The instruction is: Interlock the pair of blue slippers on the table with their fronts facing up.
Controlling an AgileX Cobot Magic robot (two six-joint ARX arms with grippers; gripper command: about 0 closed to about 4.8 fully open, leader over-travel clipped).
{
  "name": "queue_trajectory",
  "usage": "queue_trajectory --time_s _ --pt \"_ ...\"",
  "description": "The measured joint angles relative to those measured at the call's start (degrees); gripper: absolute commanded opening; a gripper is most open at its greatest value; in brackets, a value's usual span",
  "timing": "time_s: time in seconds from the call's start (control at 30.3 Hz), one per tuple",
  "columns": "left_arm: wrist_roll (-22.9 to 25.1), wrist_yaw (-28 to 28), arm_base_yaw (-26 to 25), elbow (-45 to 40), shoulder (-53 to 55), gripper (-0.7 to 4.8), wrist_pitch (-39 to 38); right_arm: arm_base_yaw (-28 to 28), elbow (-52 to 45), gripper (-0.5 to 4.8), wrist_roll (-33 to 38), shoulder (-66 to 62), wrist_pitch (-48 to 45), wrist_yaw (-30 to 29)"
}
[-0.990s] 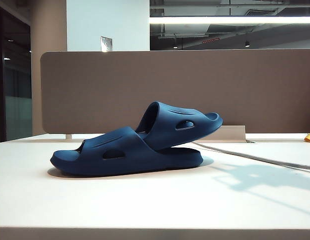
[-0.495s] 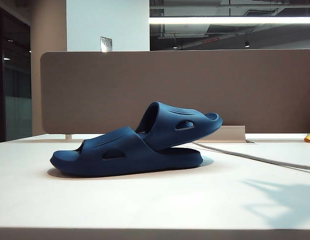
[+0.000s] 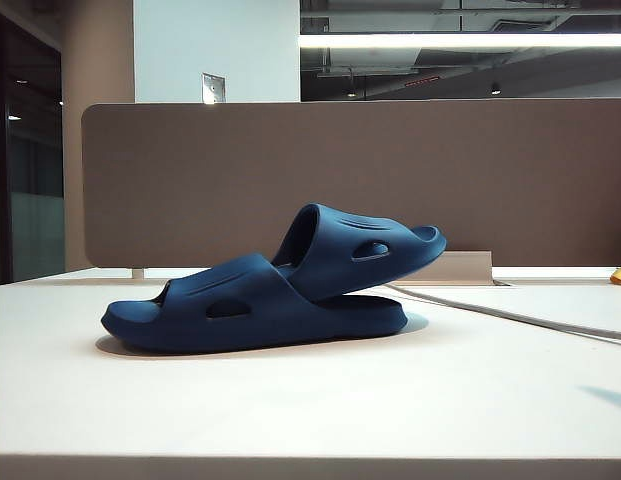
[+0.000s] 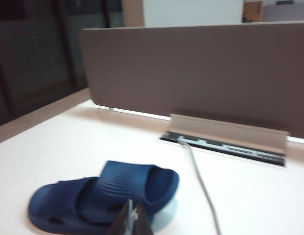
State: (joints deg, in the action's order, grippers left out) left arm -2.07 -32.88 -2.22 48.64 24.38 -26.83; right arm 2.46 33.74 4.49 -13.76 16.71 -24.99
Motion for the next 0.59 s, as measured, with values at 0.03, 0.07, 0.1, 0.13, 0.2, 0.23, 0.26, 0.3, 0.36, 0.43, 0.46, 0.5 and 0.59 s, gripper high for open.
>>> queue_trajectory --time_s 0.03,0.07,0.1,0.13,0.2,0.23,0.26,0.3,0.36,0.43,0.46,0.5,0.59 --pt "-0.02 0.02 -0.02 -1.05 -0.24 0.52 0.00 0.02 -0.59 0.08 0.02 1.03 0.31 1.11" --pt "-0.09 -0.02 0.00 -2.34 -0.42 0.52 -0.13 0.02 -1.31 0.08 0.02 2.19 0.33 2.51" --pt "-0.17 -0.02 0.00 -3.56 -0.42 0.52 -0.17 0.00 -1.92 0.08 0.02 3.13 0.35 3.45" --pt "-0.24 -0.02 0.00 -4.52 -0.37 0.52 -0.26 0.00 -2.62 0.08 0.02 4.00 0.37 4.35" --pt "-0.59 0.02 0.00 -6.43 -0.26 0.52 -0.42 0.00 -4.07 0.08 0.02 5.79 1.20 6.34" --pt "-0.63 0.02 0.00 -7.43 -0.31 0.52 -0.42 0.00 -4.50 0.08 0.04 6.29 1.51 6.97" --pt "-0.66 0.02 0.00 -8.50 -0.31 0.52 -0.39 0.00 -5.05 0.08 0.04 6.95 1.88 7.41" --pt "-0.66 0.02 0.00 -9.22 -0.31 0.52 -0.42 0.00 -5.42 0.08 0.07 7.48 2.14 7.96" --pt "-0.81 0.52 0.00 -10.64 -0.28 0.52 -0.39 0.00 -6.05 0.08 0.22 7.80 2.25 8.87" --pt "-0.85 1.42 0.00 -11.78 -0.31 0.52 -0.15 0.00 -6.88 0.08 1.25 7.78 2.25 10.45" --pt "-0.85 1.90 0.00 -12.50 -0.37 0.52 0.46 0.00 -7.52 0.08 2.29 7.78 2.25 11.50" --pt "-0.90 2.10 0.00 -13.14 -0.42 0.52 0.96 0.00 -8.02 0.08 3.28 7.78 2.32 12.28" --pt "-1.31 2.19 0.00 -15.39 -0.39 0.52 2.64 0.00 -10.67 0.09 7.06 7.78 2.54 14.60"
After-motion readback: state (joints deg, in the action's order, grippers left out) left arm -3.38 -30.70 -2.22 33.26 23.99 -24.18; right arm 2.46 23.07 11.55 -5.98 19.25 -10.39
